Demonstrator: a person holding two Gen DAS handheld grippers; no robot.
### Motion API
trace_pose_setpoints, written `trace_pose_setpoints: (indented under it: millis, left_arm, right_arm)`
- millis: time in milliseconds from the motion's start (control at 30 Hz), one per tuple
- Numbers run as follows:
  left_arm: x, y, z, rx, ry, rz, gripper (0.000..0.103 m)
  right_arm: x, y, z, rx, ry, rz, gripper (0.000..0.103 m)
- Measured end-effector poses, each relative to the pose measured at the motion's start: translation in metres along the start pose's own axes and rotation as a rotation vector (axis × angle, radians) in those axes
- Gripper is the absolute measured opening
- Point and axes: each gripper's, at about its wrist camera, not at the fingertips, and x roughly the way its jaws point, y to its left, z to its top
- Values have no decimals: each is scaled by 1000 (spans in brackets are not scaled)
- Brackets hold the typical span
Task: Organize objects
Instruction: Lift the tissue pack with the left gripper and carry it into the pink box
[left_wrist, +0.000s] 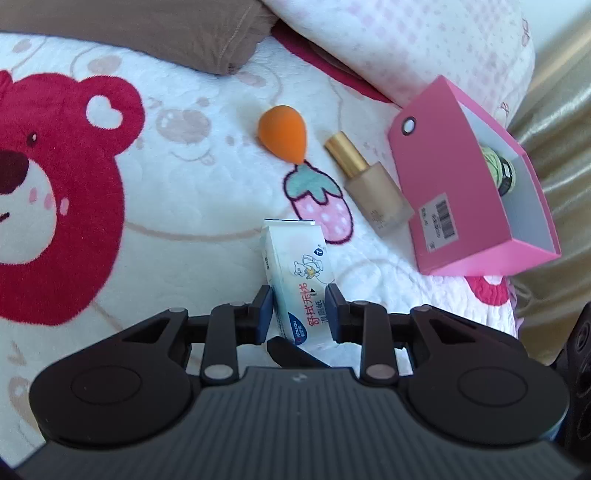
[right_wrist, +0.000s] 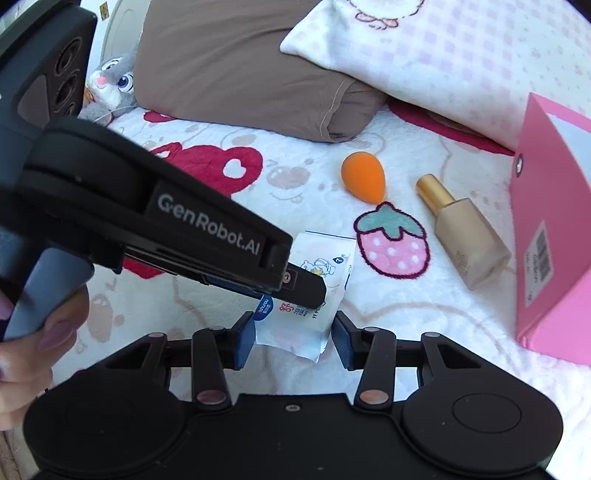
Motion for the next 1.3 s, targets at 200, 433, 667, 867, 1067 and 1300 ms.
trace_pose_setpoints:
  millis: [200, 433, 667, 867, 1067, 1300]
  left_arm:
    - [-16, -25, -12, 57, -11, 11, 28]
    - [-53, -48, -20, 73, -51, -33, 28]
    - [-88, -77, -13, 116, -59, -95, 28]
    - [-103, -100, 2, 143, -70, -142, 28]
    - [-105, -126, 18, 152, -65, -193, 28]
    - [-99, -171, 36, 211, -66, -221, 28]
  right_arm:
    - [-21, 2, -10, 13, -16, -2, 50]
    - [-64, 7, -8, -23, -49, -9, 50]
    - [-111, 11, 5, -114, -73, -41, 50]
    - [-140, -1, 17, -68, -125, -50, 50]
    - [-164, -12, 24, -65, -169, -110, 50]
    - [-184, -37, 34, -63, -199, -177, 50]
